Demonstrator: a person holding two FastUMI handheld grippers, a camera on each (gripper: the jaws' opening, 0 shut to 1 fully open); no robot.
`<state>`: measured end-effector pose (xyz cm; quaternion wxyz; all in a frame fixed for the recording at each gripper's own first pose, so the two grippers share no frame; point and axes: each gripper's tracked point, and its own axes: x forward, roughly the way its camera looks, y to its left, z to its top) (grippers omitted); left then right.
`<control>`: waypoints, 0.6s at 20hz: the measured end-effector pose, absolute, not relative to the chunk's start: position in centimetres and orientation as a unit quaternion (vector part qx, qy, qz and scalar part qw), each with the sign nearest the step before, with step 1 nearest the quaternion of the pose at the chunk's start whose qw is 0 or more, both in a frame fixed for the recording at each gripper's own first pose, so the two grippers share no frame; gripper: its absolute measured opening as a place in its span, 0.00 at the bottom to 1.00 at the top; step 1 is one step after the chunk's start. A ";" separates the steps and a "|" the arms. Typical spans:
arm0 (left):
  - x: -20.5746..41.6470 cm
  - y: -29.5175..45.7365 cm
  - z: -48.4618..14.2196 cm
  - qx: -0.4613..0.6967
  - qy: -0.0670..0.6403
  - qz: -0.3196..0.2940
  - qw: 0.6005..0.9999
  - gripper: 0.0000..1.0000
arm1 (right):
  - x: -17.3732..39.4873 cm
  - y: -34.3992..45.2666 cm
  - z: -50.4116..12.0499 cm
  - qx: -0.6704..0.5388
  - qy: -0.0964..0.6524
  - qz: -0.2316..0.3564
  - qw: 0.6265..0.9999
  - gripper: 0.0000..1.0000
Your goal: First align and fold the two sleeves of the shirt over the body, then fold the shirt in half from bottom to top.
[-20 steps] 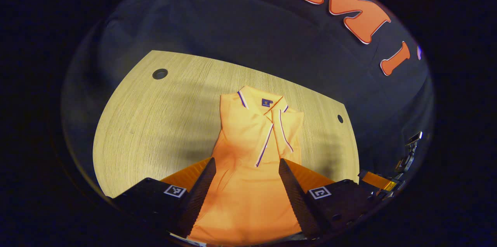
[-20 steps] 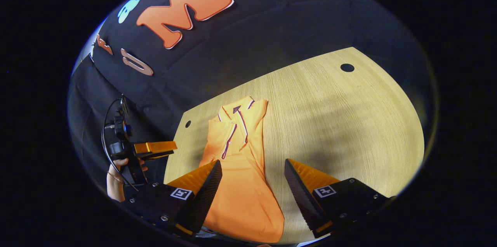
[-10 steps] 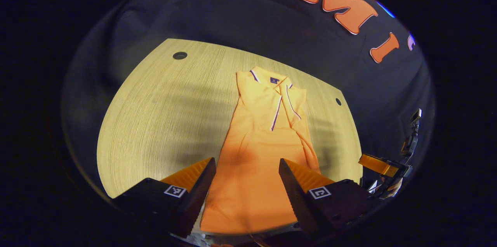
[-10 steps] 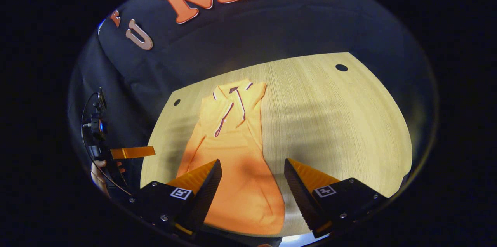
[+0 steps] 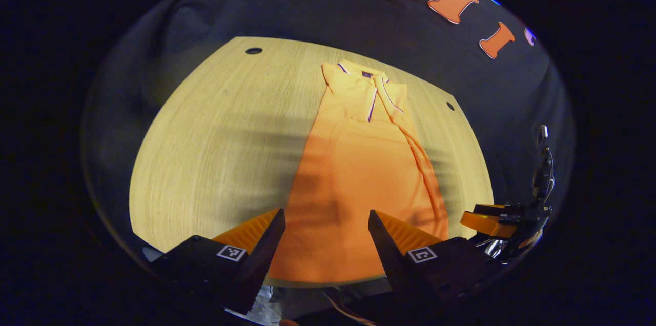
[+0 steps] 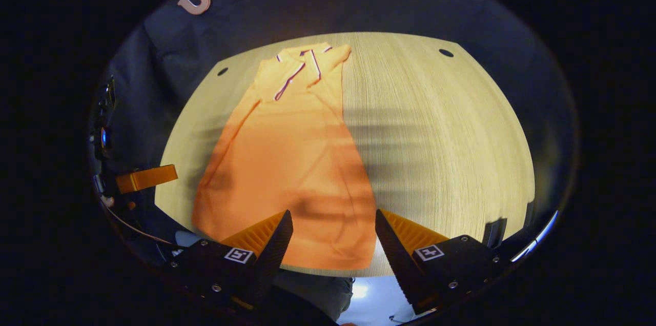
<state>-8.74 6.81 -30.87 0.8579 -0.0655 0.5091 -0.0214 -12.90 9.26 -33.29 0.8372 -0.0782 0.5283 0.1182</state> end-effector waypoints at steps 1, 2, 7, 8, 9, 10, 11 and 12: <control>-9.6 6.8 -32.0 -0.059 0.519 -0.018 0.853 0.98 | -13.6 9.3 -34.2 -0.087 0.539 0.117 0.830 0.99; -10.4 7.0 -32.9 -0.046 0.528 -0.016 0.848 0.99 | -14.2 9.2 -34.9 -0.097 0.547 0.116 0.823 0.98; -14.1 6.6 -36.2 -0.042 0.565 0.006 0.824 0.98 | -16.8 7.6 -38.3 -0.120 0.587 0.091 0.795 0.99; -14.4 6.5 -36.8 -0.043 0.569 0.008 0.821 0.99 | -17.0 7.4 -38.8 -0.120 0.594 0.088 0.791 0.99; -14.7 6.7 -37.4 -0.037 0.570 0.012 0.821 0.99 | -17.2 7.3 -39.2 -0.118 0.598 0.086 0.788 1.00; -14.7 6.7 -37.6 -0.030 0.571 0.012 0.821 0.99 | -17.3 7.3 -39.6 -0.119 0.601 0.086 0.785 0.99; -15.0 6.5 -38.0 -0.023 0.572 0.011 0.820 0.99 | -17.3 7.3 -39.8 -0.123 0.603 0.085 0.783 0.99; -14.9 6.5 -38.3 -0.017 0.574 0.012 0.819 0.99 | -17.2 7.2 -40.1 -0.128 0.605 0.086 0.781 0.99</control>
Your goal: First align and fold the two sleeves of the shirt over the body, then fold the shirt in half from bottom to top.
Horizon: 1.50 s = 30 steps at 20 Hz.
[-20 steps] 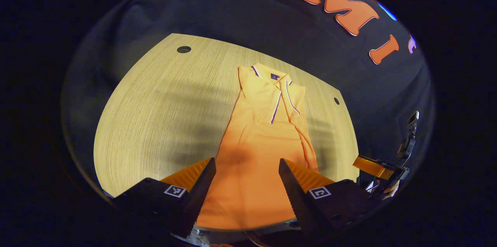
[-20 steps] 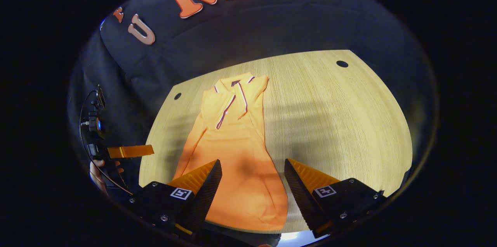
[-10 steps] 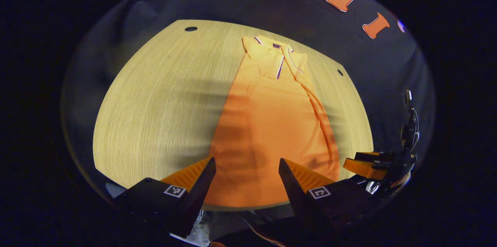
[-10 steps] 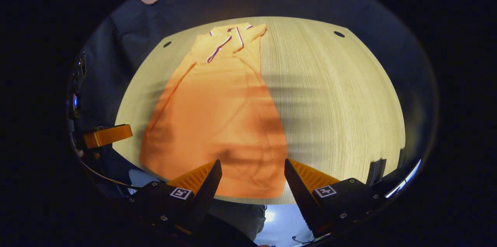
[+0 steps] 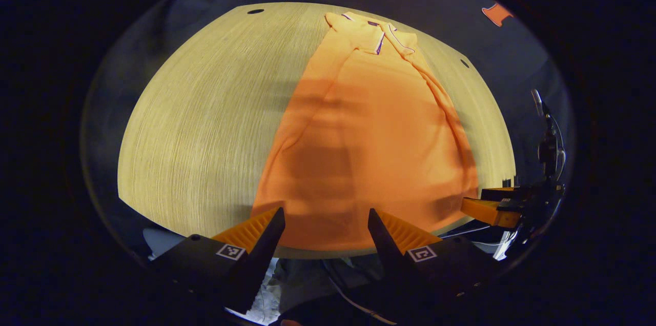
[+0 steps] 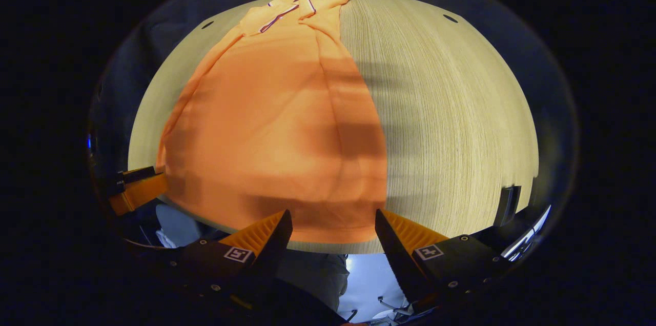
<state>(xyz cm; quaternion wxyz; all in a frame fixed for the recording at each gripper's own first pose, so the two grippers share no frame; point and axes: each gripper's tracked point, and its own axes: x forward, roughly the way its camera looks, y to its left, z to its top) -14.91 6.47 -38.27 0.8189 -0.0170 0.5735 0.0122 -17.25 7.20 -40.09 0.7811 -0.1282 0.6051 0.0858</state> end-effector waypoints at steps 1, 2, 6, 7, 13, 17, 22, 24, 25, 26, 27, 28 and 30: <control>-15.2 6.4 -38.7 -0.013 0.576 0.014 0.817 0.99 | -17.2 7.1 -40.3 -0.132 0.607 0.086 0.779 0.99; -15.2 6.4 -38.9 -0.013 0.579 0.015 0.815 0.99 | -17.1 7.0 -40.6 -0.135 0.609 0.085 0.777 0.99; -15.4 6.8 -40.4 0.016 0.593 0.021 0.805 0.98 | -16.9 6.2 -41.7 -0.152 0.618 0.078 0.767 0.99; -15.0 6.7 -40.4 0.026 0.582 0.017 0.813 0.99 | -16.7 6.2 -42.0 -0.153 0.616 0.080 0.769 0.99; -15.1 6.0 -41.1 0.091 0.587 0.016 0.804 0.99 | -16.9 6.5 -41.8 -0.150 0.611 0.084 0.773 0.95; -14.8 6.5 -41.0 0.072 0.587 0.028 0.806 0.96 | -17.0 7.1 -41.8 -0.163 0.607 0.102 0.771 0.75; -15.1 7.4 -41.3 0.055 0.587 0.049 0.806 0.28 | -17.1 7.6 -41.8 -0.177 0.601 0.121 0.770 0.10; -14.4 5.4 -41.6 0.028 0.587 0.016 0.809 0.01 | -17.2 7.5 -41.6 -0.170 0.599 0.119 0.774 0.10; -14.3 5.1 -41.7 0.030 0.591 0.004 0.806 0.01 | -17.1 7.4 -41.7 -0.163 0.600 0.117 0.775 0.10; -14.3 5.1 -41.6 0.036 0.589 -0.001 0.807 0.01 | -17.1 7.5 -41.7 -0.150 0.601 0.115 0.777 0.10; -14.3 5.0 -41.5 0.037 0.590 -0.004 0.806 0.01 | -17.2 7.6 -41.7 -0.136 0.604 0.113 0.777 0.10; -14.2 4.8 -41.4 0.030 0.590 -0.004 0.807 0.01 | -17.2 7.6 -41.7 -0.127 0.608 0.114 0.775 0.10; -14.5 4.1 -41.2 0.009 0.590 -0.007 0.807 0.01 | -17.1 7.6 -41.5 -0.103 0.609 0.110 0.778 0.10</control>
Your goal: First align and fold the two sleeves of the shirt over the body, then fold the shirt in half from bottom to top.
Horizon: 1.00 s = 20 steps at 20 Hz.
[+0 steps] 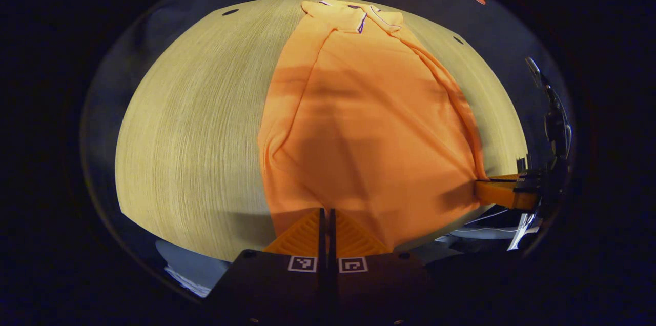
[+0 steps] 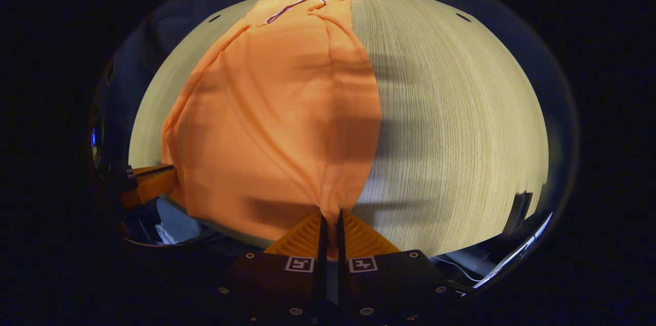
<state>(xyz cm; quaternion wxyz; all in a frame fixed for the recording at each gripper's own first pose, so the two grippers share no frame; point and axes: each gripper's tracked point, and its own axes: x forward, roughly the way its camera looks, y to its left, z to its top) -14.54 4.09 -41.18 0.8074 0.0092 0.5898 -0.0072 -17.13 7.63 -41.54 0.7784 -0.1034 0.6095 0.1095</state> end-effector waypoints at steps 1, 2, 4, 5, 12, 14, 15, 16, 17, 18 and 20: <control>-14.4 3.8 -40.8 0.006 0.585 -0.011 0.811 0.01 | -17.1 7.6 -41.4 -0.099 0.608 0.109 0.780 0.10; -14.2 3.8 -40.4 0.007 0.582 -0.013 0.813 0.01 | -17.0 7.6 -41.2 -0.098 0.606 0.107 0.782 0.10; -13.7 3.6 -39.7 0.000 0.575 -0.016 0.818 0.01 | -16.7 7.8 -40.5 -0.091 0.599 0.110 0.788 0.10; -13.3 3.5 -39.3 -0.002 0.571 -0.017 0.821 0.01 | -16.5 7.9 -40.0 -0.086 0.595 0.109 0.792 0.10; -8.7 4.1 -36.0 -0.032 0.529 0.000 0.848 0.01 | -12.2 9.6 -36.1 -0.050 0.555 0.106 0.824 0.10; -6.7 4.5 -34.7 -0.039 0.512 0.002 0.858 0.01 | -10.5 10.2 -34.8 -0.037 0.540 0.105 0.834 0.10; -5.8 4.6 -34.1 -0.040 0.503 0.003 0.863 0.01 | -9.7 10.4 -34.2 -0.033 0.533 0.104 0.839 0.10; -4.8 4.7 -33.5 -0.042 0.494 0.003 0.868 0.01 | -8.7 10.5 -33.7 -0.031 0.525 0.104 0.844 0.10; -3.6 4.8 -32.8 -0.043 0.485 0.005 0.873 0.00 | -7.8 10.4 -33.2 -0.030 0.519 0.101 0.848 0.10; -2.5 4.7 -32.2 -0.046 0.478 0.006 0.877 0.01 | -6.9 10.6 -32.8 -0.028 0.516 0.100 0.850 0.10; -0.1 4.7 -30.8 -0.050 0.459 0.006 0.887 0.01 | -4.7 10.9 -31.5 -0.019 0.502 0.099 0.859 0.10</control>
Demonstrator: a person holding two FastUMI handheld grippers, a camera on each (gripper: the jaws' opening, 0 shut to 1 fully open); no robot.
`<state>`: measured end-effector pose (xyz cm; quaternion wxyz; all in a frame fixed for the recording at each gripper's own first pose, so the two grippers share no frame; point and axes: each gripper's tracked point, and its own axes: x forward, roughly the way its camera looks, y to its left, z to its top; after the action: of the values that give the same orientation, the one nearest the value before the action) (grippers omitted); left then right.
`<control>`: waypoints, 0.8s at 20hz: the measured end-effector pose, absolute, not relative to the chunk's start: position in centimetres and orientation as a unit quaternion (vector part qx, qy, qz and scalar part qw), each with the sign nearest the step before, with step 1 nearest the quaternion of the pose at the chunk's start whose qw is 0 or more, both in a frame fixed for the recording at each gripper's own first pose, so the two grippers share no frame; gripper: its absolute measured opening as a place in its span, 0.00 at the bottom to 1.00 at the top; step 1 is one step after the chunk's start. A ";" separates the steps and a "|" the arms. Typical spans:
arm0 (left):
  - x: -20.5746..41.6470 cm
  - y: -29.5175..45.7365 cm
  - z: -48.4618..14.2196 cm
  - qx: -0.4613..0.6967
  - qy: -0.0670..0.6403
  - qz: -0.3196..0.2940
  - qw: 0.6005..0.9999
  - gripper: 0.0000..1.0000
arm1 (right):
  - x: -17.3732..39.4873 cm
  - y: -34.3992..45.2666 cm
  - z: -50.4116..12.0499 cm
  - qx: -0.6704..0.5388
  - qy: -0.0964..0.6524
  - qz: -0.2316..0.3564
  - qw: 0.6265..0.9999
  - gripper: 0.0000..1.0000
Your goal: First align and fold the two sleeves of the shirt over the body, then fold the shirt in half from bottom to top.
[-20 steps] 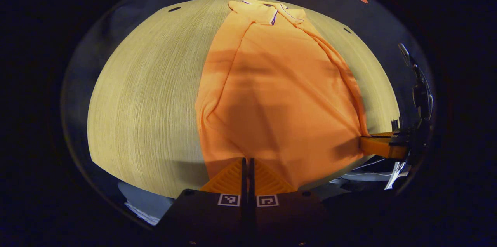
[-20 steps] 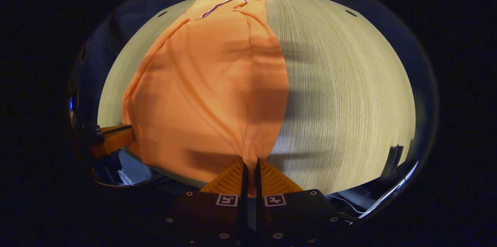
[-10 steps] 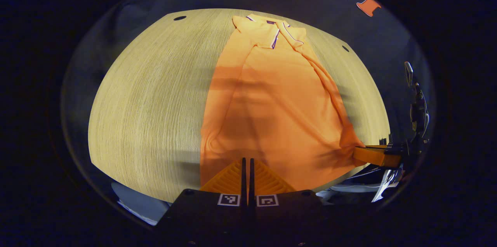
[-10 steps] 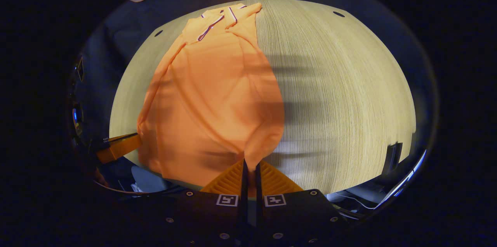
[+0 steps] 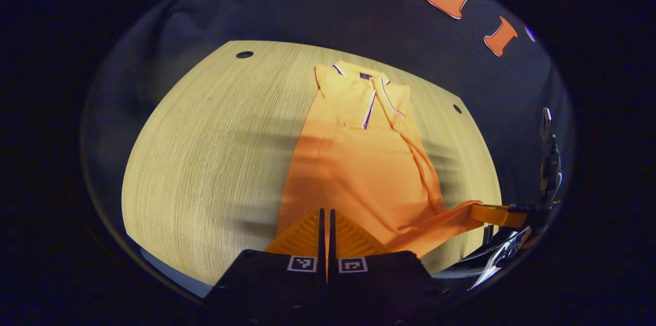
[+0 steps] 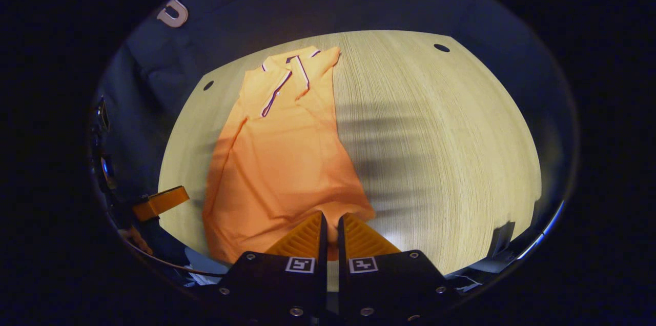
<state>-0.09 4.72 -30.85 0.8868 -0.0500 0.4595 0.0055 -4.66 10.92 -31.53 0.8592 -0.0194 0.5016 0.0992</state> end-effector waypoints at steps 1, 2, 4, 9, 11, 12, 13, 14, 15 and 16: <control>1.3 4.7 -30.0 -0.050 0.449 0.006 0.892 0.01 | -3.4 11.1 -30.9 -0.020 0.492 0.099 0.865 0.10; 2.8 4.7 -29.2 -0.051 0.439 0.005 0.897 0.01 | -2.1 11.2 -30.2 -0.023 0.484 0.099 0.869 0.10; 5.6 4.8 -27.7 -0.054 0.421 0.006 0.905 0.01 | -0.1 11.7 -28.9 -0.018 0.471 0.100 0.876 0.10; 0.6 3.5 -29.7 -0.098 0.481 -0.007 0.871 0.01 | 0.0 11.8 -29.7 -0.036 0.477 0.107 0.872 0.10; -4.6 2.1 -33.0 -0.130 0.536 0.008 0.834 0.01 | -1.1 11.7 -31.1 -0.030 0.494 0.111 0.862 0.10; -6.4 1.6 -35.3 -0.132 0.554 0.024 0.822 0.02 | -1.7 11.5 -31.7 -0.027 0.501 0.113 0.858 0.10; -8.6 0.7 -36.7 -0.134 0.572 0.030 0.809 0.06 | -2.1 11.1 -32.0 -0.023 0.507 0.115 0.854 0.10; -9.5 -0.3 -38.2 -0.136 0.584 0.033 0.800 0.19 | -2.5 10.6 -32.1 -0.023 0.511 0.117 0.851 0.10; -10.1 -1.4 -39.1 -0.137 0.588 0.037 0.797 0.42 | -2.8 10.0 -32.1 -0.026 0.512 0.121 0.850 0.10; -10.5 -1.6 -39.9 -0.128 0.589 0.056 0.796 0.66 | -2.8 9.6 -32.1 -0.030 0.511 0.124 0.850 0.10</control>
<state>-10.54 -1.62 -39.86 0.7963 -0.1285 0.5885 0.0557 -2.81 9.62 -32.09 0.8504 -0.0296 0.5106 0.1235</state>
